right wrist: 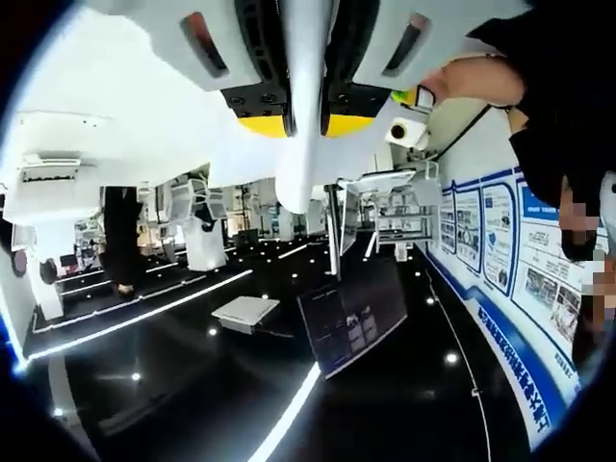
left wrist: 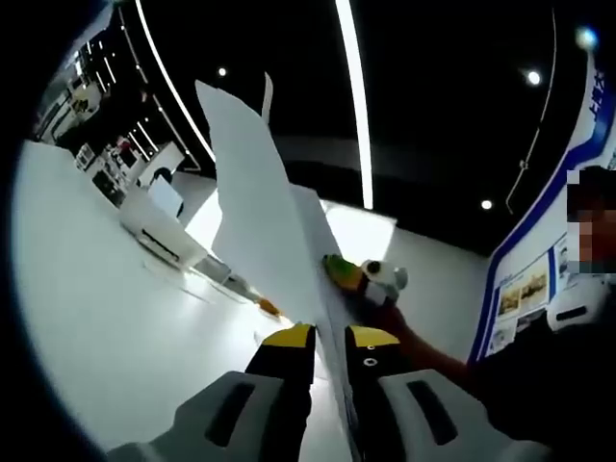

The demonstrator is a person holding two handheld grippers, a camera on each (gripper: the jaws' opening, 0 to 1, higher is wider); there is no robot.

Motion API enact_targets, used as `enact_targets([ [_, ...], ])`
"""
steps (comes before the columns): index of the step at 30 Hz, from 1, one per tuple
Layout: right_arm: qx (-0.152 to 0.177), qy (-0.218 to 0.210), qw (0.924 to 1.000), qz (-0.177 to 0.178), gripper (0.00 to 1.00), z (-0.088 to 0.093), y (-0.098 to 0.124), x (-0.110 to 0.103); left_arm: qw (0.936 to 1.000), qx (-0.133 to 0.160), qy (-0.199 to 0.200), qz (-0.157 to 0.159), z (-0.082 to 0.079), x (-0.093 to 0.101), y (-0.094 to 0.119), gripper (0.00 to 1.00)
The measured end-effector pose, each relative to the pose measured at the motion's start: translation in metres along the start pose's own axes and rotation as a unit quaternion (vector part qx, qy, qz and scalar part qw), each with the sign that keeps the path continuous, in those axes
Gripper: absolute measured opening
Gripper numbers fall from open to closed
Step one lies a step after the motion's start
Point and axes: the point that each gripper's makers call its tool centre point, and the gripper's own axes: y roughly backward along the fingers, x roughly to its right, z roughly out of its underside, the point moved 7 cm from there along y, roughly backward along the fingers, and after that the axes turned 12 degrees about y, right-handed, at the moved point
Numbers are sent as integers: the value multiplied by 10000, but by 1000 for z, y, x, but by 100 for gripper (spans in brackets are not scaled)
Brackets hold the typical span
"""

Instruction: Organize the stack of printing papers by aligning and flattening the scattered papers on the table

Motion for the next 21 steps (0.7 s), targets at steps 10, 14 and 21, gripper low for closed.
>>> enact_targets([
  [10, -42, -119, 9999, -83, 8, 11, -14, -14, 10000, -38, 18, -54, 0, -2, 0, 17],
  [14, -1, -173, 9998, -28, 8, 11, -15, -13, 10000, -36, 20, -65, 0, -2, 0, 17],
  [21, 48, -136, 9999, -91, 8, 10, -21, -22, 10000, -42, 16, -70, 0, -1, -1, 17],
])
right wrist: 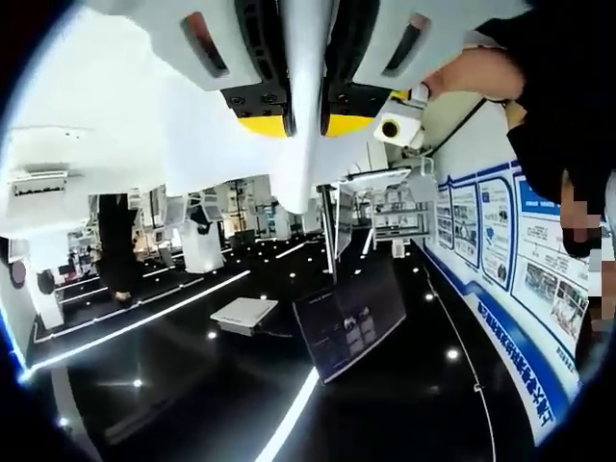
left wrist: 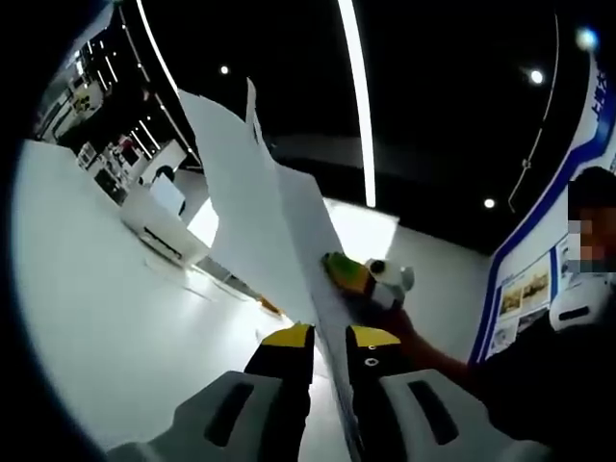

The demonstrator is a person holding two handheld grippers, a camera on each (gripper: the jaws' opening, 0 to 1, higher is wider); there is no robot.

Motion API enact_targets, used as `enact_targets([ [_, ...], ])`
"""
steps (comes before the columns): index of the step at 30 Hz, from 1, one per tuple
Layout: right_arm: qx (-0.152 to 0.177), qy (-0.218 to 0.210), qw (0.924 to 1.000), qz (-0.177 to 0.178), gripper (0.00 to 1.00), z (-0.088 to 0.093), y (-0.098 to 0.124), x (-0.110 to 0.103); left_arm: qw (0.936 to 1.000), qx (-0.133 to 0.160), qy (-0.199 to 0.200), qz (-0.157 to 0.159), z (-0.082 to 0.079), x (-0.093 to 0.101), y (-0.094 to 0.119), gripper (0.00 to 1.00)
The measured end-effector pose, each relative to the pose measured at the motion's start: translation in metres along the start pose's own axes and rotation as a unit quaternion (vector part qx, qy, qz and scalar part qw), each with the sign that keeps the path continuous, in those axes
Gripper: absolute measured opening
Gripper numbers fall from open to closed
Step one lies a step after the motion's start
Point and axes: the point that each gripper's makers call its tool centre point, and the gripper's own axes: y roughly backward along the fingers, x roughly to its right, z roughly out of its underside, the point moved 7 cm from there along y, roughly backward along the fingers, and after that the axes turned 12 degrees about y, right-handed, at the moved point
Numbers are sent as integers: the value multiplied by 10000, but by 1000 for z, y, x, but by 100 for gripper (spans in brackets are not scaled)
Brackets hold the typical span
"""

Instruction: Organize the stack of printing papers by aligning and flattening the scattered papers on the table

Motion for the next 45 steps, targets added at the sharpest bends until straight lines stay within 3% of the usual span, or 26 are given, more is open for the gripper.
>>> enact_targets([
  [6, -50, 125, 9998, -131, 8, 0, -3, -5, 10000, -7, -4, -1, 0, 1, 0, 17],
  [19, -63, -64, 9999, -45, 8, 6, -7, -7, 10000, 26, -50, -66, 0, -1, 1, 15],
  [27, -10, -73, 9999, -72, 9, 10, -5, -16, 9990, 74, -426, -115, -1, -2, 4, 6],
  [35, 371, 406, 9984, 111, 16, -7, 9, -20, 9987, 55, -481, -134, -1, -2, 3, 6],
  [39, 804, 504, 9949, 337, 17, -20, 28, -22, 9987, 55, -481, -141, -1, -2, 3, 6],
  [45, 1031, 675, 9895, 761, 17, -31, 56, -19, 9986, 45, -515, -130, 0, -1, 3, 6],
])
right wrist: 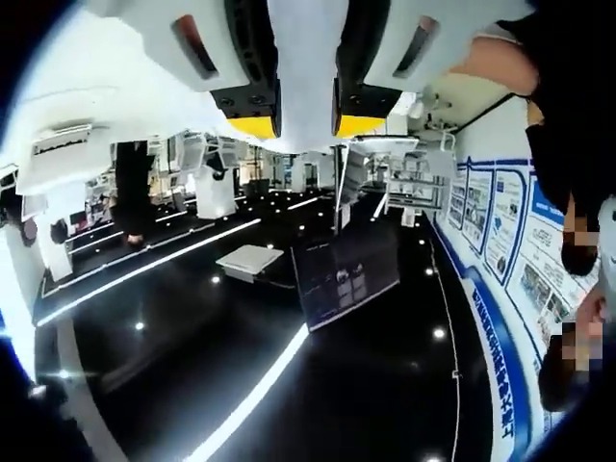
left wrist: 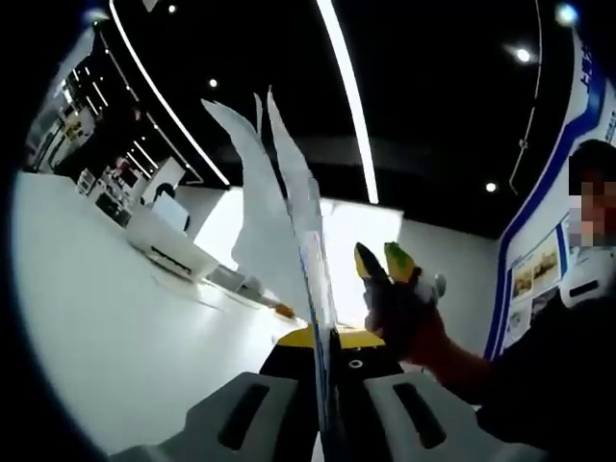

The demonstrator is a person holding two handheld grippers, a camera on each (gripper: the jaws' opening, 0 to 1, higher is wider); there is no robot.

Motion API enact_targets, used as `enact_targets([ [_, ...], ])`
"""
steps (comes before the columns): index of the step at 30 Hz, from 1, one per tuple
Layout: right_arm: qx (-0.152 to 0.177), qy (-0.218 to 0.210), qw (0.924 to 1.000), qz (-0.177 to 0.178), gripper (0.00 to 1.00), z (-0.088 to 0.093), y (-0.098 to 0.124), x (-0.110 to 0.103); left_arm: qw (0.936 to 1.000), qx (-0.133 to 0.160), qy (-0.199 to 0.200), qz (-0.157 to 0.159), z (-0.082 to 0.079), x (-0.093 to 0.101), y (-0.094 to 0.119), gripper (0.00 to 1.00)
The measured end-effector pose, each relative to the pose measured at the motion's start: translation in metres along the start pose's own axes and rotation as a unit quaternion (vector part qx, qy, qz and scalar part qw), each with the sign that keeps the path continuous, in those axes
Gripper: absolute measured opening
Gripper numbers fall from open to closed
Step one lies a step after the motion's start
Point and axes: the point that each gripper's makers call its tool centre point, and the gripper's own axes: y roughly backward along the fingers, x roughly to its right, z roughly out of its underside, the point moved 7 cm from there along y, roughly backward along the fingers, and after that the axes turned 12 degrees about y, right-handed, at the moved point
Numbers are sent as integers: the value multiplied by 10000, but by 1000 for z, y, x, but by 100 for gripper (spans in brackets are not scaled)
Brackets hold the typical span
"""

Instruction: Organize the stack of printing papers by aligning and flattening the scattered papers on the table

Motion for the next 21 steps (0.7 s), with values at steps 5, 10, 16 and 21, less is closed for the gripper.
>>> enact_targets([
  [5, -65, -30, 9999, 145, 17, 0, 15, 6, 10000, -2, 9, -3, 0, -1, 1, 6],
  [10, -220, -145, 9994, 215, 18, 10, 28, 6, 10000, 10, 45, -16, -1, -2, 1, 6],
  [16, -371, -202, 9984, 363, 20, 16, 40, 14, 10000, 22, 56, -34, -1, -3, 2, 6],
  [21, -419, -183, 9980, 436, 20, 17, 48, 18, 10000, 30, 39, -30, -1, -2, 2, 6],
])
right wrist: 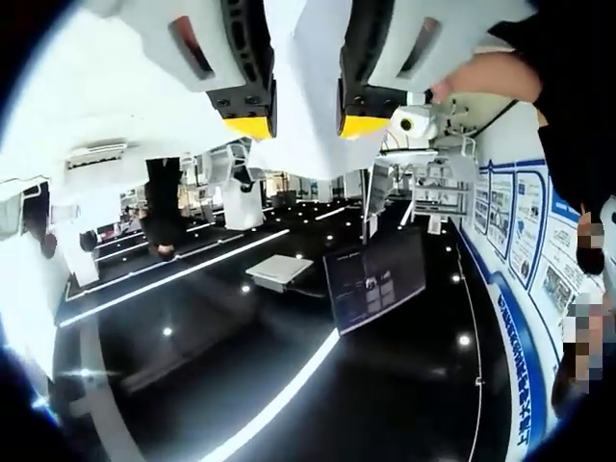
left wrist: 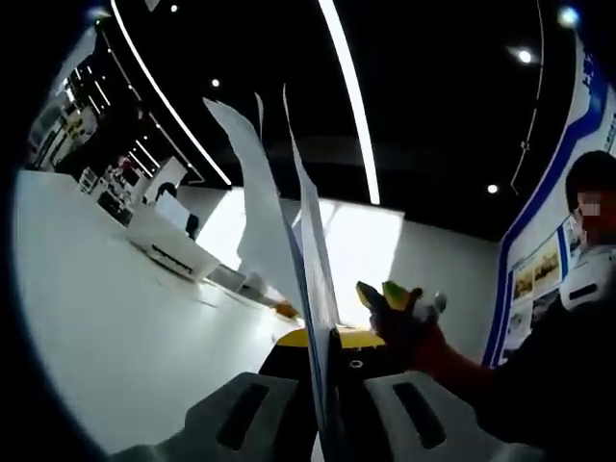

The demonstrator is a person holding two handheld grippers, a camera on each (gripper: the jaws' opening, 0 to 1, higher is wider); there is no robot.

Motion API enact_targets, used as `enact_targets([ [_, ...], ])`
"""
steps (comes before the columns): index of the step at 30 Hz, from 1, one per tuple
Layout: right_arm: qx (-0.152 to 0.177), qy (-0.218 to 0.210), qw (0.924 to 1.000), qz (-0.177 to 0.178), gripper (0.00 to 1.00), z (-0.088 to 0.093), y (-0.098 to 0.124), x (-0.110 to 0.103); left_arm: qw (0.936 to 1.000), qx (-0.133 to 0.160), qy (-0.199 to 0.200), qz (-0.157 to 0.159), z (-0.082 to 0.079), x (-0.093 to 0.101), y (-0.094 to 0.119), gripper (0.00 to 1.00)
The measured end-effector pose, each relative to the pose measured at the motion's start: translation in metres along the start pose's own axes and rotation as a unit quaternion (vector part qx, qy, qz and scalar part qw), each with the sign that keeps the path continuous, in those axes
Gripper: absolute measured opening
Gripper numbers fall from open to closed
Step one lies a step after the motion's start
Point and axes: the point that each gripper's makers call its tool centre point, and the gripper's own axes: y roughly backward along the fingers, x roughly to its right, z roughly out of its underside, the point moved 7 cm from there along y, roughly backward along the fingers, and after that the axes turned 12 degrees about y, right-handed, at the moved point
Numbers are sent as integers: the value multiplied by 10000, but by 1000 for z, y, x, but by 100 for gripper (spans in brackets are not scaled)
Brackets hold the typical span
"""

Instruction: Organize the stack of printing papers by aligning and flattening the scattered papers on the table

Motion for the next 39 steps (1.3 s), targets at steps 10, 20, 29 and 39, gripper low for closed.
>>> enact_targets([
  [10, -197, 32, 9997, 122, 23, 10, 15, 6, 10000, -1, -29, -27, 2, 1, -1, 6],
  [20, -284, 17, 9994, 180, 26, 14, 25, 10, 10000, 8, -23, -44, 2, 0, -1, 6],
  [29, -394, 205, 9989, 141, 29, 7, 39, 10, 10000, 5, -24, -48, 2, 0, -1, 7],
  [39, -305, 331, 9985, 317, 34, 0, 60, 11, 10000, 1, -41, -85, 2, 0, -1, 7],
])
